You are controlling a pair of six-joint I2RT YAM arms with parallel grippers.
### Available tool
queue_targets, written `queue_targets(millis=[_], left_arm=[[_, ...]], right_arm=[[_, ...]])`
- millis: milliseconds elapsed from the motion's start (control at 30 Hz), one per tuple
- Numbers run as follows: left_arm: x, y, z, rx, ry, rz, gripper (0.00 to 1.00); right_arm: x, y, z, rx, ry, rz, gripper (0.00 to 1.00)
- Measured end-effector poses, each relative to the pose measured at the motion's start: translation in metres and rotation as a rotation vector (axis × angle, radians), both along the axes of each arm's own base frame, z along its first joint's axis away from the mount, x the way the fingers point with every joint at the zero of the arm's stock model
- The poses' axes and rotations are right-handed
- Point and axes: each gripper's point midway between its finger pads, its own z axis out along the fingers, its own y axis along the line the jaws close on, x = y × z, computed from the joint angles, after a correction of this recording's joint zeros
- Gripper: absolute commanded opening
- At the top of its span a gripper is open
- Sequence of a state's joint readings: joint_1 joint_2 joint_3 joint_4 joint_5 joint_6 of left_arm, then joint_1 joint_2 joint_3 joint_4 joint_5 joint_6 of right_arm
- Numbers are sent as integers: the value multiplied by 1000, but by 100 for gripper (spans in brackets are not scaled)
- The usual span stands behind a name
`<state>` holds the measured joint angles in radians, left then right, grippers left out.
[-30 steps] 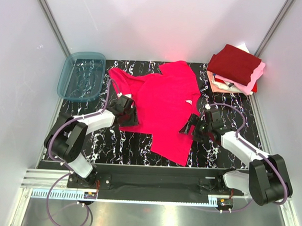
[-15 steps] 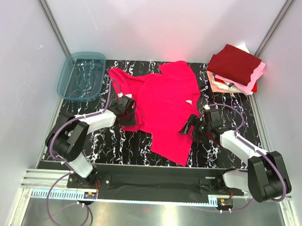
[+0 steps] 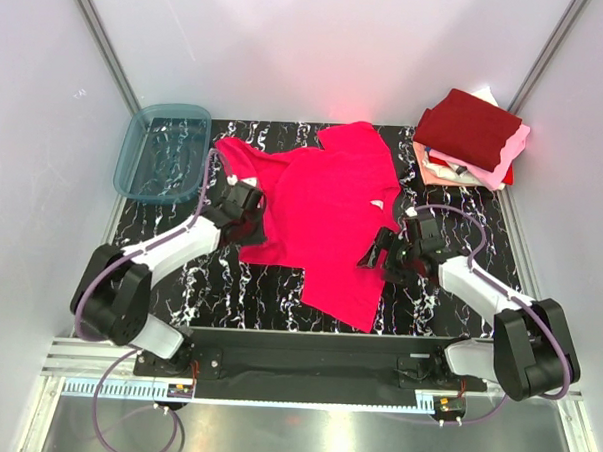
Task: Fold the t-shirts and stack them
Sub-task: Flatten the tshirt out
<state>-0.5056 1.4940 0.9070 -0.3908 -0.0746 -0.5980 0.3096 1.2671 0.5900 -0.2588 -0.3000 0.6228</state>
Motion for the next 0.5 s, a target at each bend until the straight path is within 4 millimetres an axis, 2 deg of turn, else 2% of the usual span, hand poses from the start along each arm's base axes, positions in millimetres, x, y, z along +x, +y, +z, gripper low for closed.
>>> queue_targets(millis=[167, 300, 400, 500], left_arm=[[1, 7, 32, -2, -62, 16, 0], [-2, 24, 52, -6, -98, 49, 1], [-2, 41, 60, -11, -123, 90, 5], [-10, 60, 53, -5, -111, 129, 9]], right_arm=[[-2, -5, 10, -49, 21, 28, 86], [-4, -7, 17, -70, 33, 45, 87], [-8, -8, 19, -77, 48, 50, 88], [-13, -10, 18, -85, 65, 55, 89]])
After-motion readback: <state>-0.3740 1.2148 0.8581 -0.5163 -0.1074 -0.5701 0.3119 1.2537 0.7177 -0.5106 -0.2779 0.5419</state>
